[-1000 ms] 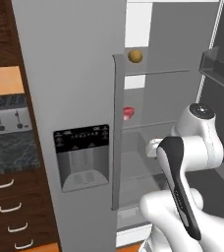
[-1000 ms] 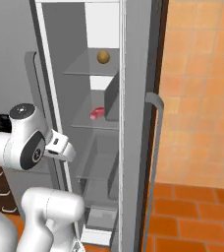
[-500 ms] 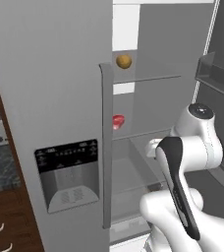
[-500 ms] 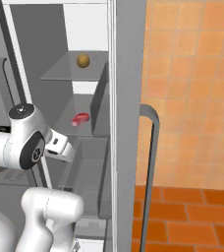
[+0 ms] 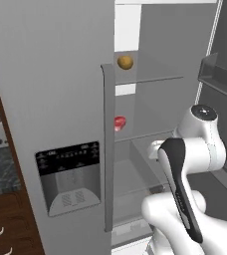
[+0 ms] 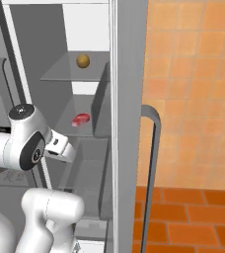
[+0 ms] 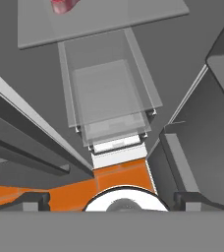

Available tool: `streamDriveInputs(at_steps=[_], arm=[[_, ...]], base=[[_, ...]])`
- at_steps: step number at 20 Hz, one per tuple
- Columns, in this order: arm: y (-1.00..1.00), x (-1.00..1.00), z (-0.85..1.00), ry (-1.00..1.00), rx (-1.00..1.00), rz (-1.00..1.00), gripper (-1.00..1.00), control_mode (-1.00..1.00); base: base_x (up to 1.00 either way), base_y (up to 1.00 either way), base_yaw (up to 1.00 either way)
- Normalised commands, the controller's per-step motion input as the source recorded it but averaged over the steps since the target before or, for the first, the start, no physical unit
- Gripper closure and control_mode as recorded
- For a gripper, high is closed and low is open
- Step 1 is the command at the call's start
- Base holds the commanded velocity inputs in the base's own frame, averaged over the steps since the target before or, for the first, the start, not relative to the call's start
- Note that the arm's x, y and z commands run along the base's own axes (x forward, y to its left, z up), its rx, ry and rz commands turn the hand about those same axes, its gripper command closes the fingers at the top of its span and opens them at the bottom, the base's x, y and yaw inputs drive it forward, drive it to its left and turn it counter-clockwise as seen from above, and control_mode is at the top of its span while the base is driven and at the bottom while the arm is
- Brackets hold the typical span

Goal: Place one potato and one steak in each tupperware on the nearby counter, to pack two identical lunches.

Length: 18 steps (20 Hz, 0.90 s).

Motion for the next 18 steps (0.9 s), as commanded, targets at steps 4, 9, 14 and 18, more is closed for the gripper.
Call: streamDriveInputs(at_steps=[4, 9, 14, 18], arm=[[0.00, 0.00, 0.00, 0.00, 0.00, 0.00, -1.00, 1.00], [0.00, 0.00, 0.00, 0.00, 0.00, 0.00, -1.00, 1.00], [0.00, 0.00, 0.00, 0.00, 0.00, 0.00, -1.00, 1.00], [-0.04, 0.07, 0.01, 0.00, 0.00, 0.04, -1.00, -1.00]], base=[[0.19, 0.00, 0.03], [0.36, 0.00, 0.17], [0.21, 0.00, 0.13], [0.08, 0.00, 0.03]])
